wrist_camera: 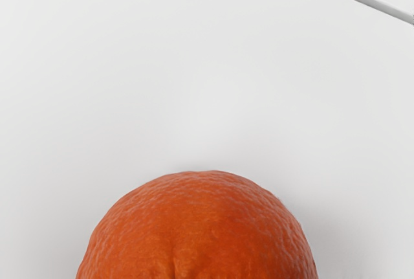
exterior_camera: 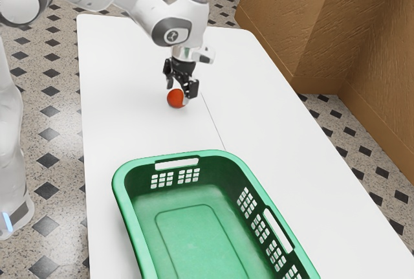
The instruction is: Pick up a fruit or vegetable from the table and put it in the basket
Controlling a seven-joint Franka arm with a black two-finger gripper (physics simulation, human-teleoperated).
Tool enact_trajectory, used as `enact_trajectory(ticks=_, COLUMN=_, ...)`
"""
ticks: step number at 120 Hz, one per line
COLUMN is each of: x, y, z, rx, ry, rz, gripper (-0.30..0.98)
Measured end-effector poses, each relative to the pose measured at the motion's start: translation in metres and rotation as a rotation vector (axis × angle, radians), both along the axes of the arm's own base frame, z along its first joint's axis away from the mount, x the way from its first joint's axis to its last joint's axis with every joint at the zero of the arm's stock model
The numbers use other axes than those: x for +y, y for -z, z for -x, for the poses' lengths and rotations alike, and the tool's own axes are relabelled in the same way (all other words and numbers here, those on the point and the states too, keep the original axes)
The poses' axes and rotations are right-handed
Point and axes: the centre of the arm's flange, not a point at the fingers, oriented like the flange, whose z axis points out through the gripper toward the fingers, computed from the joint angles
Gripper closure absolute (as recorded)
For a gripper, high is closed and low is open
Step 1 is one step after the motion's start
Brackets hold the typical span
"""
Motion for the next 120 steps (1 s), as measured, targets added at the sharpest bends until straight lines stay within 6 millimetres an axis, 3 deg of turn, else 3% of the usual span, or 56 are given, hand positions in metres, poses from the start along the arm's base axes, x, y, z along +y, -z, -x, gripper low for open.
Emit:
enact_trajectory(ticks=40, x=0.003, y=0.024, z=-0.006, rx=0.032, ry=0.043, rz=0.009, gripper=0.03)
enact_trajectory(ticks=68, x=0.008, y=0.026, z=-0.006, rx=0.022, ry=0.056, rz=0.009, gripper=0.09)
enact_trajectory(ticks=96, x=0.007, y=0.021, z=-0.009, rx=-0.001, ry=0.052, rz=0.021, gripper=0.36)
enact_trajectory(ticks=102, x=0.005, y=0.012, z=-0.009, rx=-0.02, ry=0.055, rz=0.02, gripper=0.38)
enact_trajectory(ticks=109, x=-0.011, y=-0.019, z=-0.011, rx=-0.084, ry=0.086, rz=0.017, gripper=0.34)
enact_trajectory(ticks=114, x=-0.04, y=-0.048, z=-0.017, rx=-0.142, ry=0.144, rz=0.016, gripper=0.33)
enact_trajectory(ticks=120, x=-0.091, y=-0.079, z=-0.025, rx=-0.204, ry=0.24, rz=0.021, gripper=0.33)
